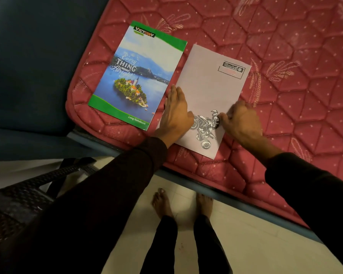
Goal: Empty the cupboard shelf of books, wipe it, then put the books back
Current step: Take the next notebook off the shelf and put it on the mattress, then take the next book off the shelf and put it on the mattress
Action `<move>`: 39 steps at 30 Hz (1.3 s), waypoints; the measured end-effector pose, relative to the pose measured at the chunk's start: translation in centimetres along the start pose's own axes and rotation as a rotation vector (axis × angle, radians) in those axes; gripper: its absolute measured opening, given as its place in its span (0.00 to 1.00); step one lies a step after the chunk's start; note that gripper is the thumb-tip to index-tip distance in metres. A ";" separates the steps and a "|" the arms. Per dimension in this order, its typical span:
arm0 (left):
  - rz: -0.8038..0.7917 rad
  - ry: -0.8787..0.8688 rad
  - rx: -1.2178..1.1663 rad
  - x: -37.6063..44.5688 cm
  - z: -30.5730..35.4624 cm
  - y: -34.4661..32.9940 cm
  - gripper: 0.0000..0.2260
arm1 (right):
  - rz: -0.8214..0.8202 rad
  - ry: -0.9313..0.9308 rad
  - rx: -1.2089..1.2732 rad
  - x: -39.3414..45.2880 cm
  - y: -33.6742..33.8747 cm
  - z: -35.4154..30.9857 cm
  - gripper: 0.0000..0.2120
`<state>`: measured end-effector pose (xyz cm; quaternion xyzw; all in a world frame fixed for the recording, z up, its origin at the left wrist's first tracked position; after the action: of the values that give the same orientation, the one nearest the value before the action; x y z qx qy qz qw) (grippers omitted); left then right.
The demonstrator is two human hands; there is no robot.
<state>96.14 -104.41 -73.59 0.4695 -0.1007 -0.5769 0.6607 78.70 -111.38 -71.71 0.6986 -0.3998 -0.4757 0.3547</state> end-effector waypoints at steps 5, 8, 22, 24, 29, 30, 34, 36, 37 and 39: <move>0.180 -0.100 0.075 -3.2 2.0 1.9 0.34 | 0.129 0.359 -0.188 -2.7 2.0 -4.9 0.25; 0.210 -0.135 0.115 -5.1 2.8 2.6 0.33 | 0.080 0.392 -0.203 -4.0 2.3 -6.3 0.28; 0.106 -0.305 0.191 -11.7 12.8 5.5 0.31 | 0.155 0.128 -0.087 -12.6 9.6 -1.0 0.34; 0.096 -0.354 0.200 -13.1 14.8 5.7 0.31 | 0.192 0.096 -0.081 -14.0 11.1 -0.2 0.34; 0.067 -0.478 0.239 -16.8 19.5 6.0 0.27 | 0.287 0.000 -0.034 -18.2 15.7 2.5 0.34; 0.058 -0.499 0.239 -17.5 20.5 6.1 0.26 | 0.304 -0.019 -0.025 -19.1 16.6 3.0 0.34; -0.005 -0.601 0.278 -20.6 25.7 5.5 0.26 | 0.371 -0.114 -0.009 -22.9 20.1 6.3 0.34; -0.038 -0.673 0.288 -22.3 28.6 4.7 0.26 | 0.389 -0.171 0.019 -24.9 21.5 8.5 0.33; -0.054 -0.704 0.292 -23.1 30.0 4.1 0.26 | 0.395 -0.197 0.036 -26.0 22.1 9.6 0.33; -0.088 -0.756 0.309 -24.9 32.7 2.7 0.26 | 0.420 -0.232 0.054 -28.4 23.4 11.9 0.34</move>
<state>68.06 -99.81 -43.84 0.3220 -0.4016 -0.7147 0.4736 55.82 -97.37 -43.90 0.5497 -0.5871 -0.4578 0.3788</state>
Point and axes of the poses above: each hand's wrist, its own x-axis towards the middle knuckle, its own y-axis out of the back of the hand, z = x × y, the point moved 10 cm from there along x, towards the middle knuckle, and after that the axes turned 2 degrees about -z, right-handed, at the moved point
